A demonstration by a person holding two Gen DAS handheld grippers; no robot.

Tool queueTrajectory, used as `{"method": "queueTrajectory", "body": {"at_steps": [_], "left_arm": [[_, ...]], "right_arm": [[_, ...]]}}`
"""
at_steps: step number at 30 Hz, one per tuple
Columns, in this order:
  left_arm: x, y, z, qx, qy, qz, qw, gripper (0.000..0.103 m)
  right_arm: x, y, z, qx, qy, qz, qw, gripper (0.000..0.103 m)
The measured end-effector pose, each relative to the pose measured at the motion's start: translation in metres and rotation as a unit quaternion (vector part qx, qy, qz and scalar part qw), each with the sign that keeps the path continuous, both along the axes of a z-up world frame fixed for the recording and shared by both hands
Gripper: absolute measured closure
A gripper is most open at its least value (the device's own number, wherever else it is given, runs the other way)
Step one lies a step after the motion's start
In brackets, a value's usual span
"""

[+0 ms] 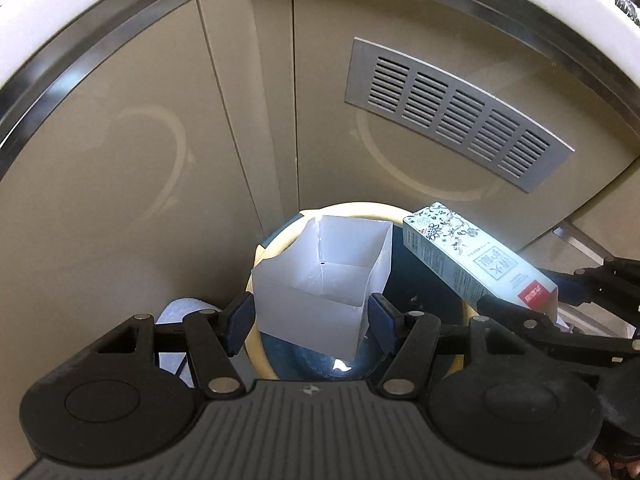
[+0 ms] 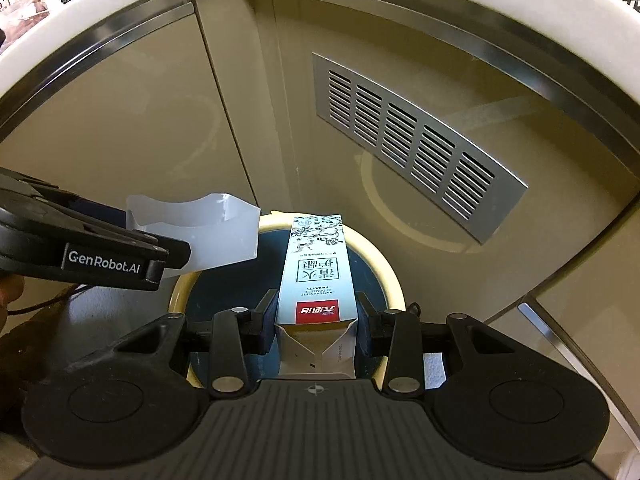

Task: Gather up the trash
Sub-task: 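Carry the box and carton with both grippers down over the blue trash bin, then open both grippers to drop the box and carton into the bin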

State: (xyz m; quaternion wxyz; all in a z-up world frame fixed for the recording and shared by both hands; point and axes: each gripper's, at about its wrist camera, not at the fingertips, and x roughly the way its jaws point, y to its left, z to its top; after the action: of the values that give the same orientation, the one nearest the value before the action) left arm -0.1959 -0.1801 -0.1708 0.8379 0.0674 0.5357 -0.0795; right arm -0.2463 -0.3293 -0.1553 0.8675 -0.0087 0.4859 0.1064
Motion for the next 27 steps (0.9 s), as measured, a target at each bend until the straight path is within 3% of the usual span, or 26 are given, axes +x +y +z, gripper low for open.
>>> {"method": "queueTrajectory", "body": {"at_steps": [12,27], "left_arm": [[-0.005,-0.001,0.015,-0.010,-0.014,-0.004,0.9998,0.036],[0.007,-0.004,0.000,0.007,-0.002,-0.006,1.0000,0.036]], "right_arm": [[-0.009,0.001,0.009,-0.015,-0.011,0.001,1.000,0.062],[0.003,0.003,0.002,-0.002,0.007,0.001,1.000,0.062]]}}
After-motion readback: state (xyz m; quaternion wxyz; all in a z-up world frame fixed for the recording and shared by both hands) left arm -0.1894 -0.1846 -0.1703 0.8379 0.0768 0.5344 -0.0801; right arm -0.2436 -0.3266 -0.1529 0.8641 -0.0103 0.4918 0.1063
